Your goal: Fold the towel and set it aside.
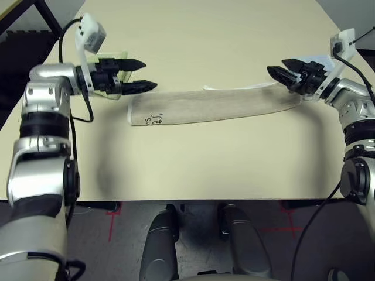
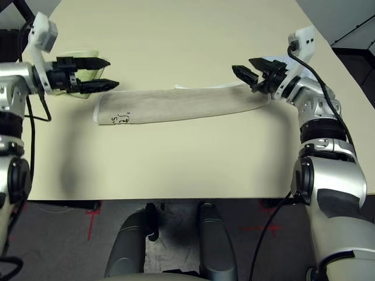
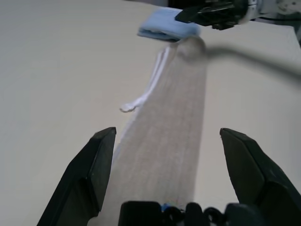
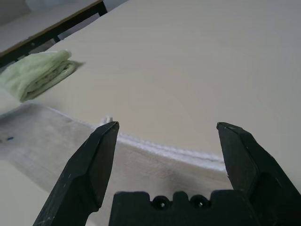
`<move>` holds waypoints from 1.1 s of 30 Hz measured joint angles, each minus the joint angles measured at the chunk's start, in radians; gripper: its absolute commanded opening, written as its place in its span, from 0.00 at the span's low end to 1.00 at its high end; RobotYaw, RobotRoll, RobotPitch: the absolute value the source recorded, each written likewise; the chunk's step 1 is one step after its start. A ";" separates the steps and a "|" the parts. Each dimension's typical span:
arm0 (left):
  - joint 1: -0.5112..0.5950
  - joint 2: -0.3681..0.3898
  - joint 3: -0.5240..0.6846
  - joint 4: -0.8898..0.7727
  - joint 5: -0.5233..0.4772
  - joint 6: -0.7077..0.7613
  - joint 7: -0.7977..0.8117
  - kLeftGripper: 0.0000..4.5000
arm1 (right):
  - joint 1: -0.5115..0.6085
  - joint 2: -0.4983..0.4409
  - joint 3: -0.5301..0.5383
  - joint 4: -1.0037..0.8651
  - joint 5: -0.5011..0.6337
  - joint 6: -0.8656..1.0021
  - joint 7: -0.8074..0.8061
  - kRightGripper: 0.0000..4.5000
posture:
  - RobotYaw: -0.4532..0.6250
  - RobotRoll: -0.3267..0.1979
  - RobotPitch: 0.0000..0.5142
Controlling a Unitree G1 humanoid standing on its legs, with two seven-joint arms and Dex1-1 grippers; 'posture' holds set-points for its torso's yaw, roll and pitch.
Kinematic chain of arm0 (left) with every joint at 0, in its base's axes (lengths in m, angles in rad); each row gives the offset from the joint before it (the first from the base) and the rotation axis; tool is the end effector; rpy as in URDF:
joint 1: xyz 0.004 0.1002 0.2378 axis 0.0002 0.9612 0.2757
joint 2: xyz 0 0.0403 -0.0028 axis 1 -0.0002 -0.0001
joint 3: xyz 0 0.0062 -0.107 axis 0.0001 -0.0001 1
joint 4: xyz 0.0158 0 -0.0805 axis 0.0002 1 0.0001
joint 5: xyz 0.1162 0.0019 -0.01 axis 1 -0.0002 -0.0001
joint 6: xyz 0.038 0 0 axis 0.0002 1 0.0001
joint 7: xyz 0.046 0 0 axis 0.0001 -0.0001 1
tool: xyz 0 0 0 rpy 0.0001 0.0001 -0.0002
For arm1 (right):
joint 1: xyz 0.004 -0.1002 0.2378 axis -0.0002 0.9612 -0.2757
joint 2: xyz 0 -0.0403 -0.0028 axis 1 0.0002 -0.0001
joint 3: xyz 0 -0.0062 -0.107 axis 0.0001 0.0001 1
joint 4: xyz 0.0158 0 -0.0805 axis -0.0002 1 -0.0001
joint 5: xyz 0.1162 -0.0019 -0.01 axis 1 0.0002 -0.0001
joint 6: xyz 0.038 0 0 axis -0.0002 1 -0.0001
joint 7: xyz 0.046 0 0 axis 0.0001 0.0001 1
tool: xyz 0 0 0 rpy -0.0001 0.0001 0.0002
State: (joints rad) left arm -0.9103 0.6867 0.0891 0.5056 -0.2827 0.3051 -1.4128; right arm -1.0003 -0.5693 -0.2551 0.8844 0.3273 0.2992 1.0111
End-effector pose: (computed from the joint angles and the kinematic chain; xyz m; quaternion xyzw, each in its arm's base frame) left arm 0.3377 0.2797 0.2532 0.1428 -0.0028 -0.5476 0.8245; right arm 0.3587 -0.2899 0.2042 0.0653 -0.0147 0.3457 0.9360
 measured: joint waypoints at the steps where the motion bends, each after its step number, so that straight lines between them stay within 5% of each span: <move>1: 0.035 -0.002 -0.002 -0.031 -0.004 -0.013 -0.005 0.99 | 0.006 0.000 0.000 -0.014 0.008 0.022 0.004 1.00 | 0.33 0.62 0.41; 7: 0.160 0.022 -0.081 -0.090 0.054 -0.125 0.005 0.99 | 0.036 -0.027 -0.012 -0.081 0.089 0.308 -0.001 1.00 | 0.33 0.62 0.41; 16: 0.185 0.035 -0.100 -0.099 0.086 -0.164 0.073 0.99 | 0.180 -0.110 -0.133 -0.251 0.223 0.635 -0.082 1.00 | 0.31 0.62 0.42; 33: 0.267 -0.001 -0.100 -0.206 0.053 -0.126 0.159 0.99 | 0.400 -0.024 -0.388 -0.472 0.406 0.799 -0.414 1.00 | 0.31 0.62 0.44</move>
State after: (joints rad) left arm -0.6434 0.6853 -0.0108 0.3001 -0.2301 0.1792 -1.2537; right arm -0.6003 -0.5934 -0.6429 0.4127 0.7331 1.0983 0.5969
